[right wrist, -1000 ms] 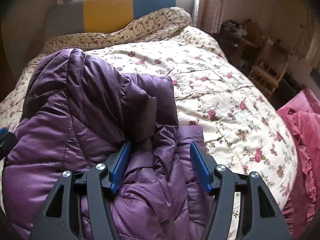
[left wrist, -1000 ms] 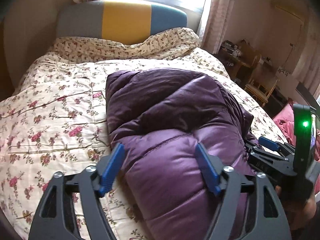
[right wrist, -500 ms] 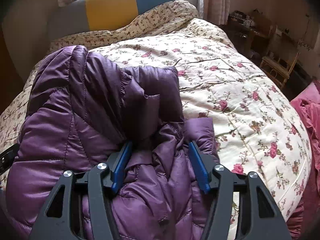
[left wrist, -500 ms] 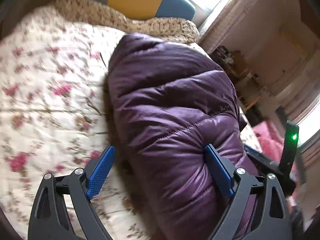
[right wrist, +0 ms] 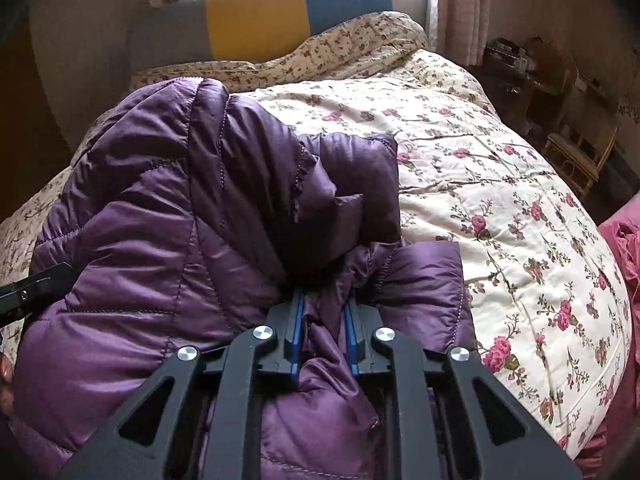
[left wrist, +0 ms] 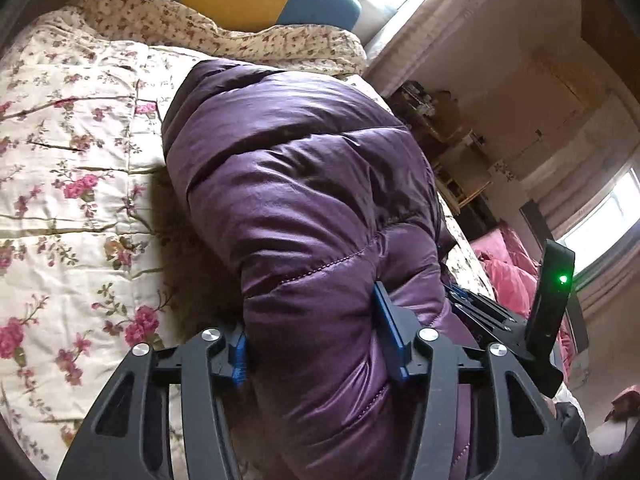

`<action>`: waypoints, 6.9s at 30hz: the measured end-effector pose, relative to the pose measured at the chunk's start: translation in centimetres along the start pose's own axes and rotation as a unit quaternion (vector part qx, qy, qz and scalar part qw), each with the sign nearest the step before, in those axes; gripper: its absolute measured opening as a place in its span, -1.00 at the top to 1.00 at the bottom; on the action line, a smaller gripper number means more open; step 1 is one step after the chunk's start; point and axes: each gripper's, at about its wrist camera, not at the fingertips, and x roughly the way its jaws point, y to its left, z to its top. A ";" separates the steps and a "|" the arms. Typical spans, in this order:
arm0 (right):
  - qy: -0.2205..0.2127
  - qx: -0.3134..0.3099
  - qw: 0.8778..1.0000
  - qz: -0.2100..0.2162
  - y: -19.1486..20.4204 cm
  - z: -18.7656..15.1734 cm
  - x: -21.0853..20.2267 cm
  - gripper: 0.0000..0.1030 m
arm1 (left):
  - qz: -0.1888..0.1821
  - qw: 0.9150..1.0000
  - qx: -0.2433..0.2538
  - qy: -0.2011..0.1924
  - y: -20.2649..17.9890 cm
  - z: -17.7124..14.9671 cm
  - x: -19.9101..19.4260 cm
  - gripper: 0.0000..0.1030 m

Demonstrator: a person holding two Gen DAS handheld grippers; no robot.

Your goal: Fold large clothes

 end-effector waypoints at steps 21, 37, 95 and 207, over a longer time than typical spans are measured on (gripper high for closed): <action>-0.011 -0.148 0.980 0.133 20.6 -2.7 -3.3 0.75 | 0.107 0.985 -0.061 -0.123 8.5 -6.5 -20.0 0.02; -0.044 -0.246 0.966 0.068 30.6 -6.3 -1.8 0.70 | 0.193 0.960 -0.131 -0.153 13.9 -10.7 -23.9 -0.05; -0.043 -0.220 0.974 -0.046 32.4 -3.3 1.5 0.38 | 0.344 0.926 -0.045 -0.146 12.2 -5.1 -22.0 -0.26; -0.117 -0.217 0.967 0.068 28.1 -14.5 -15.4 -0.89 | 0.493 0.833 -0.118 -0.222 -2.5 -19.8 -27.5 -0.93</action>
